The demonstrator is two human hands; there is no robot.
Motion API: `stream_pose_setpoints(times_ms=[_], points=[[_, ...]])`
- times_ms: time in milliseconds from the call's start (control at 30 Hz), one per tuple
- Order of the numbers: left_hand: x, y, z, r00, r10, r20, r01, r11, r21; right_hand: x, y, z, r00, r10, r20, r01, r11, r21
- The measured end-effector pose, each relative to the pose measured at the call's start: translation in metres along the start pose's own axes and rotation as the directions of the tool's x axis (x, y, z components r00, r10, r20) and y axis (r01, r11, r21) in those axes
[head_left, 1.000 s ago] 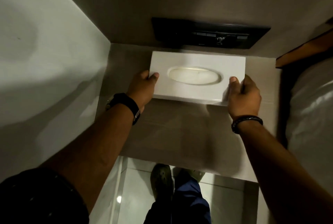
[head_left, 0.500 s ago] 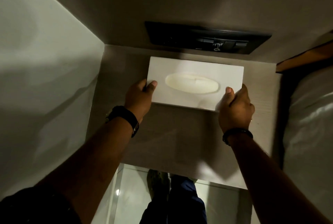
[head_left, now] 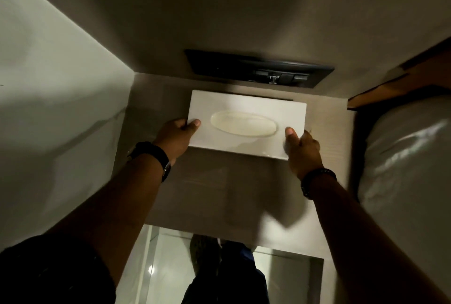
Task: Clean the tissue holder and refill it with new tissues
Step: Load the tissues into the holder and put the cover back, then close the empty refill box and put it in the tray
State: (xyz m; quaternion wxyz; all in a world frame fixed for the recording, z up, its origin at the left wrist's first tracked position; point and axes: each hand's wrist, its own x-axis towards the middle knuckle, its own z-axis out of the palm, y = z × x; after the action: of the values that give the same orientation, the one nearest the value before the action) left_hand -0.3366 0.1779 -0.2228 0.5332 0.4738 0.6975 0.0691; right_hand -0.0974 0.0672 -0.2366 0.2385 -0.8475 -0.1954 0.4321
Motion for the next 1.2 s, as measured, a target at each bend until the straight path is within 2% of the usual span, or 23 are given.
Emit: stream_pose_setpoints(times_ms=[133,200,300,367,500,633,733,867,933,1033,1133,1200], points=[[-0.002,0.001,-0.001,1.000,-0.016,-0.021,0.018,0.995,0.101,-0.003,-0.002,-0.007,0.992,0.113,0.049,-0.114,0.993,0.019],[-0.009,-0.003,0.003,0.989,0.020,-0.148,0.002,0.989,0.149,-0.013,0.000,-0.012,0.992,0.118,-0.037,-0.119,0.992,-0.033],[-0.038,-0.015,0.013,0.939,0.047,-0.342,-0.060,0.998,-0.027,-0.039,0.010,-0.020,0.983,-0.017,-0.181,0.026,0.998,0.049],[-0.067,-0.022,0.020,0.931,0.039,-0.363,-0.096,0.985,-0.141,-0.064,0.019,-0.029,0.976,-0.089,-0.198,0.122,0.979,0.166],[-0.145,-0.034,0.041,0.988,0.003,-0.157,-0.049,0.957,-0.286,-0.129,0.028,-0.062,0.969,0.057,-0.241,0.049,0.910,0.412],[-0.227,-0.028,0.077,0.994,0.027,0.106,0.001,0.965,-0.262,-0.205,0.040,-0.119,0.947,0.087,-0.308,0.088,0.855,0.511],[-0.280,-0.016,0.112,0.955,0.136,0.263,-0.077,0.972,-0.223,-0.254,0.062,-0.162,0.922,0.046,-0.385,0.163,0.855,0.493],[-0.347,-0.018,0.156,0.836,0.274,0.474,-0.240,0.962,-0.132,-0.314,0.106,-0.215,0.864,0.016,-0.504,0.263,0.839,0.477],[-0.377,-0.030,0.176,0.784,0.308,0.538,-0.299,0.948,-0.107,-0.343,0.132,-0.239,0.808,0.003,-0.589,0.326,0.831,0.451],[-0.415,-0.044,0.210,0.742,0.354,0.569,-0.344,0.930,-0.131,-0.377,0.167,-0.282,0.677,-0.049,-0.734,0.434,0.832,0.345],[-0.457,-0.047,0.251,0.751,0.379,0.540,-0.366,0.921,-0.136,-0.399,0.216,-0.341,0.539,-0.086,-0.838,0.439,0.878,0.192],[-0.480,-0.041,0.275,0.757,0.382,0.530,-0.352,0.922,-0.162,-0.393,0.246,-0.377,0.505,-0.062,-0.861,0.440,0.877,0.195]])
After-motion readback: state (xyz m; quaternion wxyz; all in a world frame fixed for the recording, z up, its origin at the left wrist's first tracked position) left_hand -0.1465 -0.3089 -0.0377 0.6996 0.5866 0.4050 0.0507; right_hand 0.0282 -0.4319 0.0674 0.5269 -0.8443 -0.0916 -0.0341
